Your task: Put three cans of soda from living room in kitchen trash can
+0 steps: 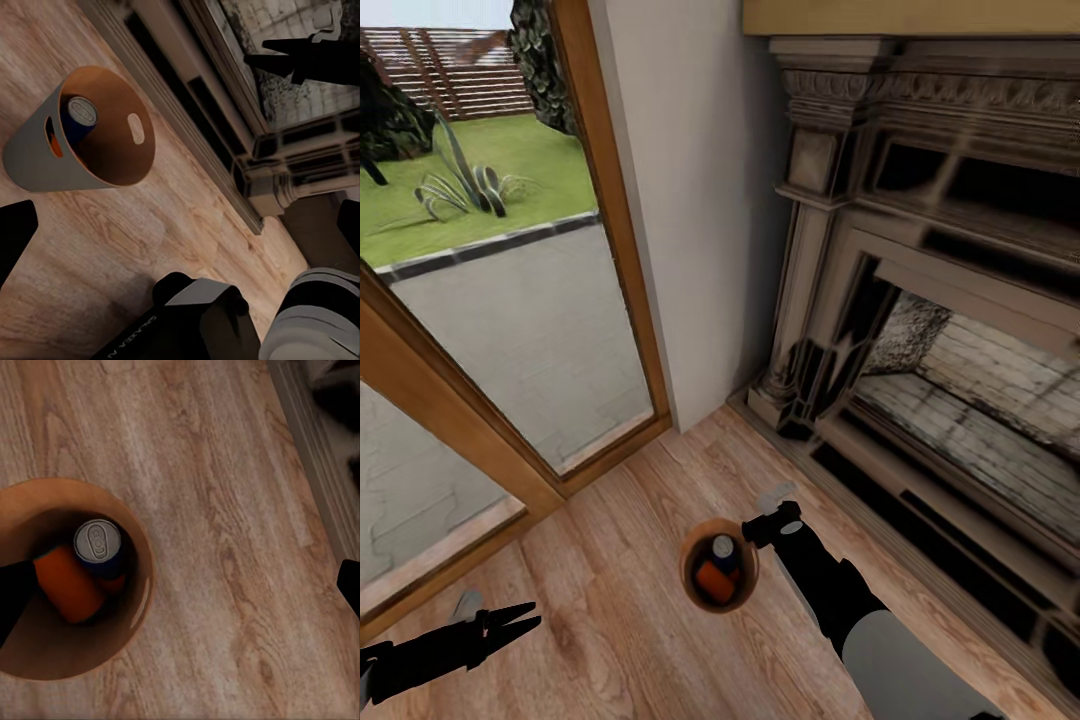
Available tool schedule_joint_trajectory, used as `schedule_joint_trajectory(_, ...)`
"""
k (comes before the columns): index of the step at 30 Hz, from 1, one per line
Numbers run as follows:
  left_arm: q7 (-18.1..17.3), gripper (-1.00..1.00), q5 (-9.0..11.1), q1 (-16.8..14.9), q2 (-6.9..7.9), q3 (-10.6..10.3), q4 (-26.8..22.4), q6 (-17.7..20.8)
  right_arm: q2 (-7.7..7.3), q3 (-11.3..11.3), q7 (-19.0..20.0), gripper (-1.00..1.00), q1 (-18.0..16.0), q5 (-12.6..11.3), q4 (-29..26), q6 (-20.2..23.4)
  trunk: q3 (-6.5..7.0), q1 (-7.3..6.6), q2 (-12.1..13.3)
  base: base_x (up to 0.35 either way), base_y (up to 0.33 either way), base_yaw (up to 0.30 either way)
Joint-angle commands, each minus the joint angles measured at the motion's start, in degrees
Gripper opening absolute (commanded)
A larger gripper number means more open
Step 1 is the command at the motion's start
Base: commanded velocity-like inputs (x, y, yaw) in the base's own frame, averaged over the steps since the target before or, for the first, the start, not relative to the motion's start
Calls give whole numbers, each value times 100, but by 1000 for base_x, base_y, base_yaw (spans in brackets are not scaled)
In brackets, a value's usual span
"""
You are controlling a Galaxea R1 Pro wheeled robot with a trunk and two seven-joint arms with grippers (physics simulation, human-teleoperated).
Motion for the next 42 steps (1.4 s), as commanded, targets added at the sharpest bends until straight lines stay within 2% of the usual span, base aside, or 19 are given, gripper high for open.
schedule_joint_trajectory(1, -2, 100, -1, 0, 0, 0, 0, 0, 0, 0, 0, 100, 0, 0, 1, 0, 10, 0, 0, 0, 0, 0)
schedule_joint_trajectory(8, -13, 100, 2, 0, -1, 0, 0, -4, 0, -1, 0, 100, 0, 0, 3, 0, 77, 0, 0, 0, 0, 0)
schedule_joint_trajectory(31, -14, 100, 2, 0, -1, -9, -7, 9, 0, 4, 0, 100, 0, 0, 3, 0, 709, -505, 923, 0, 0, 0)
schedule_joint_trajectory(42, -15, 100, 2, 0, -1, -1, -7, -8, 0, 1, 0, 100, 0, 0, 3, 0, 814, -505, 923, 0, 0, 0)
